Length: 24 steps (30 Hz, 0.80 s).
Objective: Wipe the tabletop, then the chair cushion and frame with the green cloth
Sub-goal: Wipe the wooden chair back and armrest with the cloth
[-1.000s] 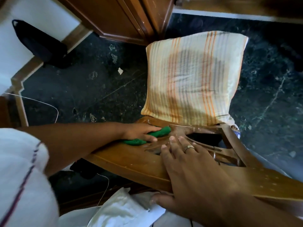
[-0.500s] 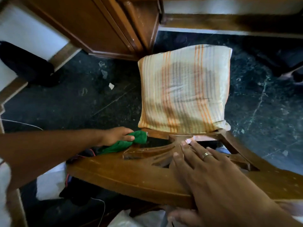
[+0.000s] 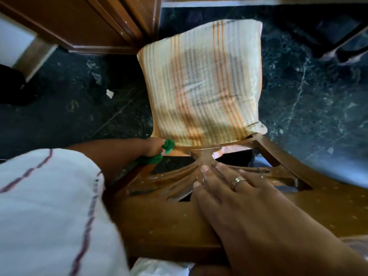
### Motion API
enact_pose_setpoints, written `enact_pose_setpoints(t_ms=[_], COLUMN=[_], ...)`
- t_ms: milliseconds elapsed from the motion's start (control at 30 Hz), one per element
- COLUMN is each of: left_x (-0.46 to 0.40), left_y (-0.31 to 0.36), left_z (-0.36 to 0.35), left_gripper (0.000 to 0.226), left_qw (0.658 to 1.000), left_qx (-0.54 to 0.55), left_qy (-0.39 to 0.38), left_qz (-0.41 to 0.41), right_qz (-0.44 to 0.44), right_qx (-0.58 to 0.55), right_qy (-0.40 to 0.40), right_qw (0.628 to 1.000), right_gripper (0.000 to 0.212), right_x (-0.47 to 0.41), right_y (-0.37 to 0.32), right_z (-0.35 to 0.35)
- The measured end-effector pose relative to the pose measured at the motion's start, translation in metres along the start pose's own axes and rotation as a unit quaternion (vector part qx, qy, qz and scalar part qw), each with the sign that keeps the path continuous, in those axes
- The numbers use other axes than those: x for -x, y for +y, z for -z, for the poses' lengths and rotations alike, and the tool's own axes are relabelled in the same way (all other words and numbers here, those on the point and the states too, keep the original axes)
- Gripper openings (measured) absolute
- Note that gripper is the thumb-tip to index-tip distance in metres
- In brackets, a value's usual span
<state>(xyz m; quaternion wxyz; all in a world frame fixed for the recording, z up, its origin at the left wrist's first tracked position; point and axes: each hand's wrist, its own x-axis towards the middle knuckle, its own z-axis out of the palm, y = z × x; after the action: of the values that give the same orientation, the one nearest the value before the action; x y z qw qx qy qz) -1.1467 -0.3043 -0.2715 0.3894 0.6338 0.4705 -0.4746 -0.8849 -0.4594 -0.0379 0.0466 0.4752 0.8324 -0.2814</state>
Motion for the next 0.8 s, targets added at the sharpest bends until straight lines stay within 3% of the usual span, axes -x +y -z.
enact_pose_setpoints(t_ms=[100,200,367,433,500,567,667,733,800], left_x=[0.060,0.131,0.175,0.169,0.167,0.172,0.192,0.206,0.221], left_y=[-0.005,-0.006,0.041,0.070,0.097,0.122,0.163,0.200,0.241], left_z=[0.016,0.024,0.017,0.014,0.015,0.021,0.045,0.071,0.096], left_gripper=[0.030,0.022,0.026,0.038,0.040,0.032,0.027,0.020,0.030], left_qw=[0.997,0.990,0.996,0.997,0.995,0.986,0.936,0.883,0.824], left_qx=[0.053,0.107,0.012,0.005,0.035,0.121,0.330,0.445,0.537], left_qy=[-0.047,-0.095,-0.055,-0.030,-0.001,0.006,0.040,0.063,0.052], left_qz=[-0.014,-0.005,-0.064,-0.072,-0.092,-0.110,-0.120,-0.135,-0.173], right_qz=[0.005,0.020,0.033,0.013,-0.007,-0.047,-0.188,-0.286,-0.334], right_qx=[0.020,0.047,0.101,0.090,0.063,0.019,-0.112,-0.233,-0.332], right_qy=[-0.083,-0.125,-0.056,-0.007,0.058,0.131,0.234,0.271,0.315], right_qw=[0.996,0.991,0.993,0.996,0.996,0.990,0.947,0.889,0.824], right_gripper=[0.110,0.115,0.111,0.113,0.104,0.082,0.050,0.045,0.044], right_x=[-0.001,0.001,0.009,0.011,0.017,0.029,0.060,0.091,0.121], right_y=[-0.005,-0.008,-0.011,-0.013,-0.015,-0.006,0.036,0.080,0.124], right_z=[0.020,0.028,0.027,0.028,0.032,0.038,0.048,0.057,0.068])
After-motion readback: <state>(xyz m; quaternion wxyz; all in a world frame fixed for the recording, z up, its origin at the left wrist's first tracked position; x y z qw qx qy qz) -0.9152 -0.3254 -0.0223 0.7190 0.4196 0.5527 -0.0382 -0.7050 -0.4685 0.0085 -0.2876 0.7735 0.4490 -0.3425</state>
